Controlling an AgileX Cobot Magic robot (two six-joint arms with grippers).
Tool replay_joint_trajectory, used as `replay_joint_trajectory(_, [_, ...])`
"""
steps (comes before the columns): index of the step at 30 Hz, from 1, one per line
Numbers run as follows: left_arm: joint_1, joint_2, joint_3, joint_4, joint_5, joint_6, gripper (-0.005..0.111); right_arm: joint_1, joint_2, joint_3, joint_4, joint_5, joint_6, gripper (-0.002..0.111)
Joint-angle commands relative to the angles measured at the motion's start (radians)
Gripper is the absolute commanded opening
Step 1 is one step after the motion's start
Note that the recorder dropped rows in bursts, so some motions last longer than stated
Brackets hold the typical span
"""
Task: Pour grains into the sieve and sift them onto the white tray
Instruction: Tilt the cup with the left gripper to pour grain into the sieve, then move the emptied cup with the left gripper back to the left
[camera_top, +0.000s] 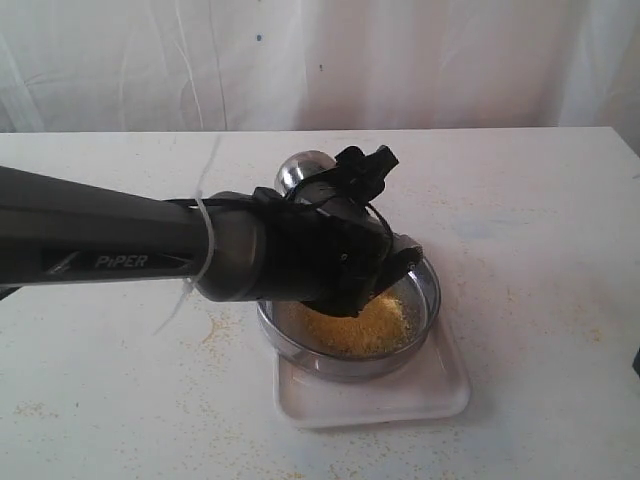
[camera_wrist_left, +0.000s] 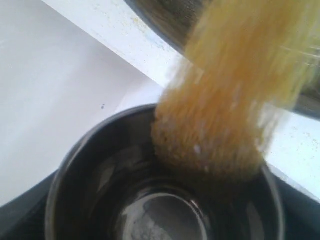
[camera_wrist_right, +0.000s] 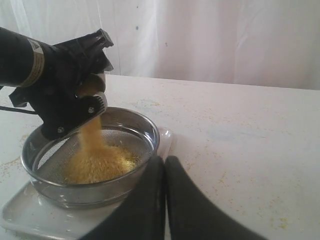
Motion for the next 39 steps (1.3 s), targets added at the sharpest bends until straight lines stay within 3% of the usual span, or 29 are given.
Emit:
replay_joint_trajectory(1, [-0.009, -0.004, -0.006, 0.073, 0.060, 0.018, 0.000, -0.005, -0.007, 0.005, -0.004, -0.007, -0.008, 0.000])
replay_joint_trajectory(28, [-0.091, 0.010, -0.006, 0.202, 0.204, 0.016, 0.000, -0.005, -0.007, 0.005, -0.004, -0.007, -0.008, 0.000])
replay_joint_trajectory(39, [-0.077, -0.003, -0.006, 0.154, 0.202, -0.064, 0.000, -0.005, -0.007, 0.005, -0.004, -0.007, -0.008, 0.000])
